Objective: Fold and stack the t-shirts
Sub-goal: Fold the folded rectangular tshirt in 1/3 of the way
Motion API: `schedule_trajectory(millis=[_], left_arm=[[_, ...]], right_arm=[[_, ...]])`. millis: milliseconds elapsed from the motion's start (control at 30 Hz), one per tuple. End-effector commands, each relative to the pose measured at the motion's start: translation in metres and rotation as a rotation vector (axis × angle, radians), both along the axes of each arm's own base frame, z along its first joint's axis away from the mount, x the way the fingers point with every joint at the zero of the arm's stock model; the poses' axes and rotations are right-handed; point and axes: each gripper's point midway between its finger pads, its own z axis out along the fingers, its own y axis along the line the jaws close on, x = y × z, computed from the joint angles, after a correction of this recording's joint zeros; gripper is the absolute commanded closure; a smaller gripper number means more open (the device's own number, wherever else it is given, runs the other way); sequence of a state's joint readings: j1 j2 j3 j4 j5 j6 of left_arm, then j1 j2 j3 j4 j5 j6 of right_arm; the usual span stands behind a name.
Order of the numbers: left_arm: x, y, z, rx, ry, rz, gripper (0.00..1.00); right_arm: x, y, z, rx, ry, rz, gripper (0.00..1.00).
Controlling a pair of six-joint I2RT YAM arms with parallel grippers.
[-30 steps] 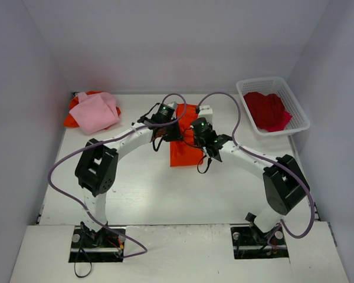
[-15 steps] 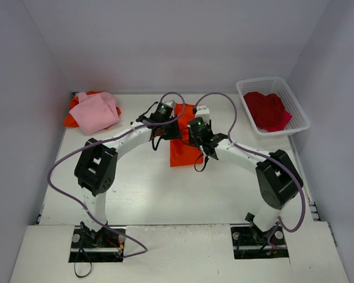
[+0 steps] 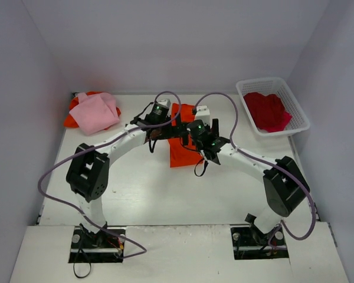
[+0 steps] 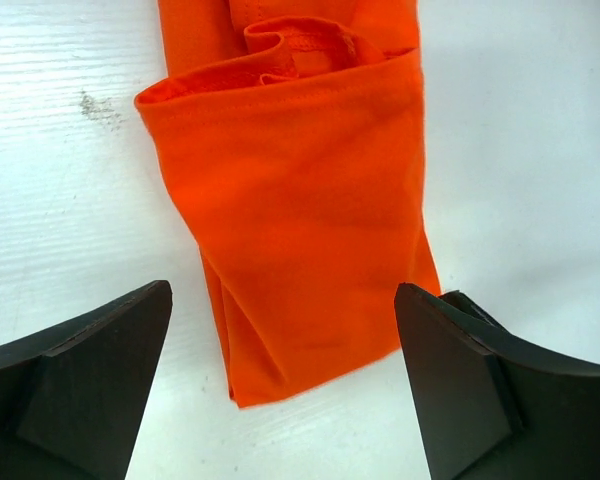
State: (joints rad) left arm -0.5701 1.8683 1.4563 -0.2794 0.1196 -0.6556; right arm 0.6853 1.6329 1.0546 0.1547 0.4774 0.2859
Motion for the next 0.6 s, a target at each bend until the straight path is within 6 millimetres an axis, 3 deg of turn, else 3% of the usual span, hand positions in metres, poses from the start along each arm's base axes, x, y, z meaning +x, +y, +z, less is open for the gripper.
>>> schedule_trajectory(millis=[0, 133, 167, 233, 267, 367, 567], left_arm=[[-0.002, -0.002, 0.087, -0.097, -0.196, -0.007, 0.12], [-0.026, 0.008, 0.094, -0.066, -0.195, -0.009, 0.12], [-0.034, 0.013, 0.083, -0.048, -0.176, -0.006, 0.12], [-0.046, 0.021, 0.092, -0.063, -0.192, 0.006, 0.12], [-0.056, 0.026, 0.079, -0.049, -0.166, 0.005, 0.12], [-0.076, 0.037, 0.079, -0.062, -0.146, 0.025, 0.12], [-0.099, 0.027, 0.066, -0.105, -0.116, 0.021, 0.12]], right_arm=[[-0.003, 0.005, 0.051, 0.072, -0.129, -0.013, 0.00], [-0.024, 0.015, 0.048, 0.066, -0.112, 0.016, 0.00], [-0.029, 0.016, 0.046, 0.060, -0.107, 0.020, 0.00], [-0.041, 0.021, 0.046, 0.072, -0.105, 0.030, 0.00], [-0.047, 0.019, 0.044, 0.070, -0.100, 0.034, 0.00], [-0.060, 0.015, 0.035, 0.069, -0.079, 0.039, 0.00], [-0.077, 0.004, 0.031, 0.146, -0.063, 0.015, 0.00]])
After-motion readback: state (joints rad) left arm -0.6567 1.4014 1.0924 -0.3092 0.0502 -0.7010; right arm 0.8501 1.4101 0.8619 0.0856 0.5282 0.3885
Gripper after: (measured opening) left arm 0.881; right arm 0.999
